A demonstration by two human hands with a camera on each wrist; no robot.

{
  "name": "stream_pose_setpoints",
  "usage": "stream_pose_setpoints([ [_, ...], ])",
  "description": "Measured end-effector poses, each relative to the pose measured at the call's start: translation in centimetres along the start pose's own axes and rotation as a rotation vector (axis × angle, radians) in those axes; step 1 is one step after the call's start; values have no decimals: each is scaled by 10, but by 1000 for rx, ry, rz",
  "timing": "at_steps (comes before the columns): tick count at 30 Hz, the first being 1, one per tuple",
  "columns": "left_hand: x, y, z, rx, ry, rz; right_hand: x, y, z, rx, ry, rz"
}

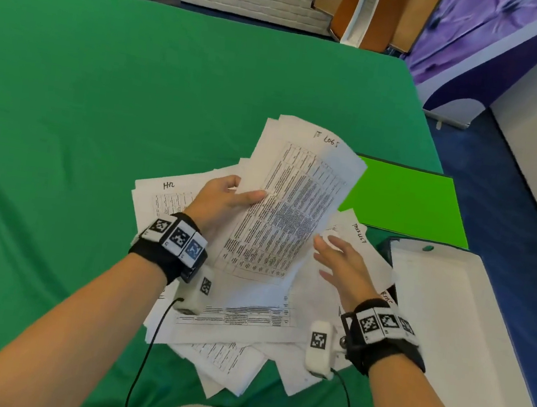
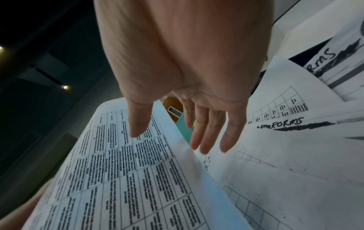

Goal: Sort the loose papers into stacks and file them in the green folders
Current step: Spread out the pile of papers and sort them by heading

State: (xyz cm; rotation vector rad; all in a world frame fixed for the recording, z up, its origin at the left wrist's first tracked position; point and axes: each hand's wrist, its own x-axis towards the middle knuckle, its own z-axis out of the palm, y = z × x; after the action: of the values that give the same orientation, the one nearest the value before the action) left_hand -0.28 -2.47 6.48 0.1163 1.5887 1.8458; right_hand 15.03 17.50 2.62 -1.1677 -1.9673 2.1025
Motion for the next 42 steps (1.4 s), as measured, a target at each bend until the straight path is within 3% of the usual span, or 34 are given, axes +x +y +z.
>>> stream_pose_setpoints([
  [2, -5, 0, 0, -62, -72, -53, 0, 4, 6, -50, 39, 14],
  [5, -8, 2, 0, -84, -134, -54, -9, 9, 13, -8, -56, 64],
  [7, -8, 0, -4, -51, -88, -20, -15, 12, 16, 35, -75, 29],
  [9, -7, -4, -13, 81, 3, 19, -17, 13, 17, 31, -5, -71],
  [14, -7, -31, -36, 237, 91, -17, -8, 23, 3, -198, 128, -148],
  [17, -6, -49, -43, 258, 131, -34, -5, 30, -12, -274, 361, -207],
  [19, -2, -59, -46, 242, 182, -58, -6, 34, -30, -180, 554, -266],
  [21, -1, -64, -45, 247, 209, -65, -5, 32, -49, 33, 628, -267],
  [24, 4, -66, -40, 306, 218, -66, -3, 30, -63, 332, 427, -90],
  [28, 4, -65, -28, 379, 139, -68, -8, 36, -41, 308, 121, 156],
  [31, 0, -67, -18, 304, 41, -100, -1, 51, -26, 214, 20, 221],
  [34, -4, -70, -20, 266, 28, -126, 11, 55, -20, 181, 27, 197],
  [36, -2, -74, -32, 388, 94, -113, 15, 50, -22, 100, 112, 123],
  [39, 5, -84, -63, 816, 369, -90, 22, 34, -34, -19, 271, -10],
  [42, 5, -92, -89, 1080, 558, -249, 24, 11, -46, -158, 391, -117],
])
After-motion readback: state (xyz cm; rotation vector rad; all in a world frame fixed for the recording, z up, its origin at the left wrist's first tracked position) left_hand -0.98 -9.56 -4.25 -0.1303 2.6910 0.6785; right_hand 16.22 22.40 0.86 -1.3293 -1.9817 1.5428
